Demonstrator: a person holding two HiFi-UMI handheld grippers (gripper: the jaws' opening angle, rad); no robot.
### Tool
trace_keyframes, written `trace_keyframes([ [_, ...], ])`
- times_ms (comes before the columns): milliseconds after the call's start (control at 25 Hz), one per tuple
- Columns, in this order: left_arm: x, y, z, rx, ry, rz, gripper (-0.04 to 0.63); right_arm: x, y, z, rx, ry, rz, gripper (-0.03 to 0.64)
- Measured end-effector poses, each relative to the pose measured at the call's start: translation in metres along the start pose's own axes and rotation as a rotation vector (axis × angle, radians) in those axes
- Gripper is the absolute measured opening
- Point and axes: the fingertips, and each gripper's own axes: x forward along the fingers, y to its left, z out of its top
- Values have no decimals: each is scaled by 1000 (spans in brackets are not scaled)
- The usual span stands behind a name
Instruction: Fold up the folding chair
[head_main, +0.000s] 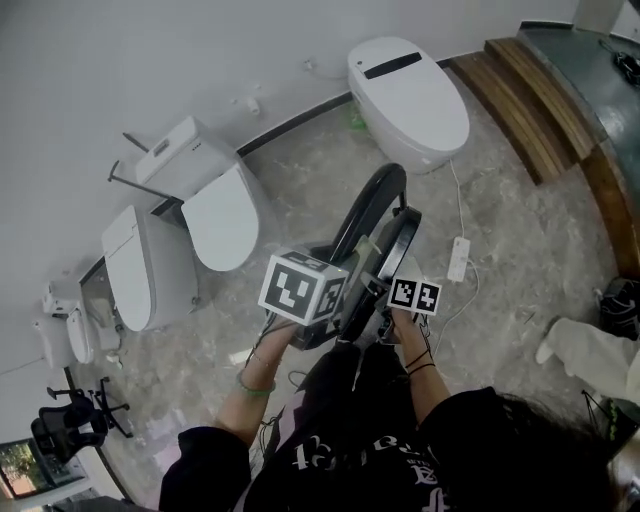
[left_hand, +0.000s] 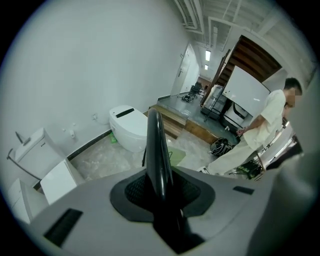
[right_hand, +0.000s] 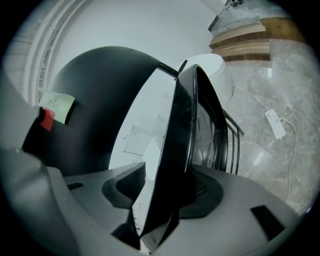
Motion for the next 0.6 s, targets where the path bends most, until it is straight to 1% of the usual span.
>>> trace_keyframes([
  [160,-2,1,2,17,7,27,80,22,13,0,-66,58,-46,213],
  [240,-3,6,2,38,14,57,80,33,17,0,-110,82,-84,213],
  [320,-5,19,1,60,22,87,80,43,20,0,-152,107,-104,192],
  [400,-7,31,1,43,17,70,80,50,23,1,-158,137,-66,187],
  [480,-8,38,2,18,9,43,80,51,25,3,-122,148,2,187],
  [520,-7,41,2,14,6,40,80,49,25,4,-89,138,42,187],
  [600,-7,45,1,21,3,54,80,42,28,8,9,85,139,183],
])
